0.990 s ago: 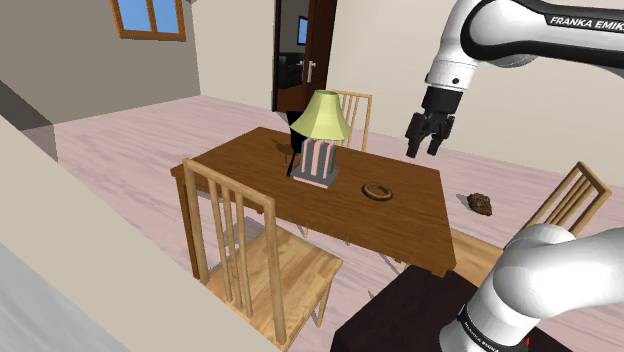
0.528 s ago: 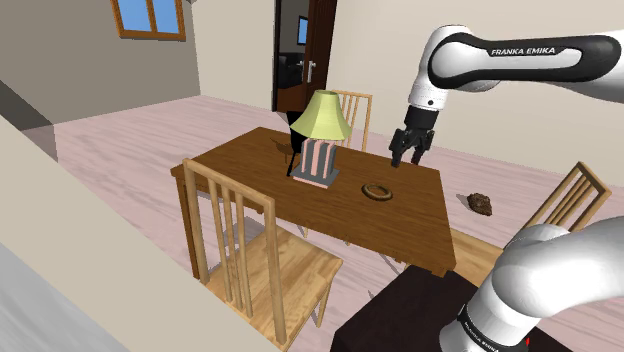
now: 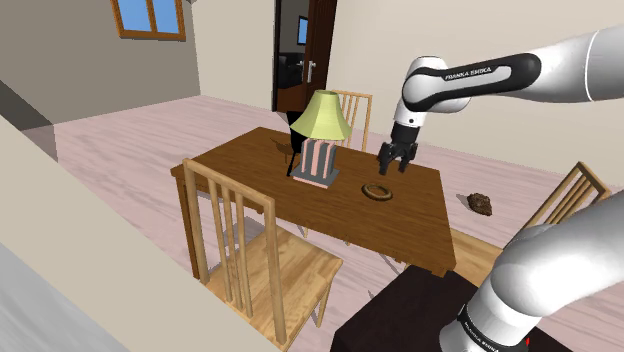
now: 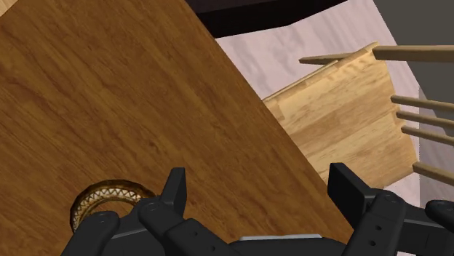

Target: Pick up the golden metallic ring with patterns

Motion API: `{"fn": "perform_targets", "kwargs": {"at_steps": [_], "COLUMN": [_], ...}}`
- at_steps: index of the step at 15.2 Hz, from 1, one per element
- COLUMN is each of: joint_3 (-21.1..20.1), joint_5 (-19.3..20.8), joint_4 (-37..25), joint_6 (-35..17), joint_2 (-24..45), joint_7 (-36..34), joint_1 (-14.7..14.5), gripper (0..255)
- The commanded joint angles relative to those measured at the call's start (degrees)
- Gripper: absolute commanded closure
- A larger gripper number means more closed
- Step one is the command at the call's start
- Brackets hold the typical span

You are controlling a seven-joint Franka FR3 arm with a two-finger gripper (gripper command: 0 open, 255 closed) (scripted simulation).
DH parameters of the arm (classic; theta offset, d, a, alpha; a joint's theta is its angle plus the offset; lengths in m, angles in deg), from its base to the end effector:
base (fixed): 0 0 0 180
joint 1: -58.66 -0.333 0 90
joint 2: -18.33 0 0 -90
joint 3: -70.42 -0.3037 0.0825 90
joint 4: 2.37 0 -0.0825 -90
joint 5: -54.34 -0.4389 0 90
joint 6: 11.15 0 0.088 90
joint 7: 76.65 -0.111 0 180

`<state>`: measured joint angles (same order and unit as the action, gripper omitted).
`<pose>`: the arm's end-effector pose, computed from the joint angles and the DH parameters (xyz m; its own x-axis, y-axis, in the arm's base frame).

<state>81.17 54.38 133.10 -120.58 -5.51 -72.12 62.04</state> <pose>0.4610 -0.1169 0.4413 0.9883 -0.1478 -0.0387 -0.1504 -0.9855 -0.0780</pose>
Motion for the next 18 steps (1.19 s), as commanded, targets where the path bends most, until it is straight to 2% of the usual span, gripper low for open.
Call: {"fn": "perform_targets", "kwargs": {"at_steps": [1,10,18], "joint_3": [1.20,5.03,5.68], "joint_5": [-0.20,-4.01,-9.99], "joint_4": [-1.11,-8.80,-20.62], "joint_6": [-3.43,-14.06,-18.97], "joint_2": [4.48,23.33,41.04], "joint_7": [1.39,7.78,13.69], "joint_1": [0.19,1.24,4.23], "gripper": [0,0,0]}}
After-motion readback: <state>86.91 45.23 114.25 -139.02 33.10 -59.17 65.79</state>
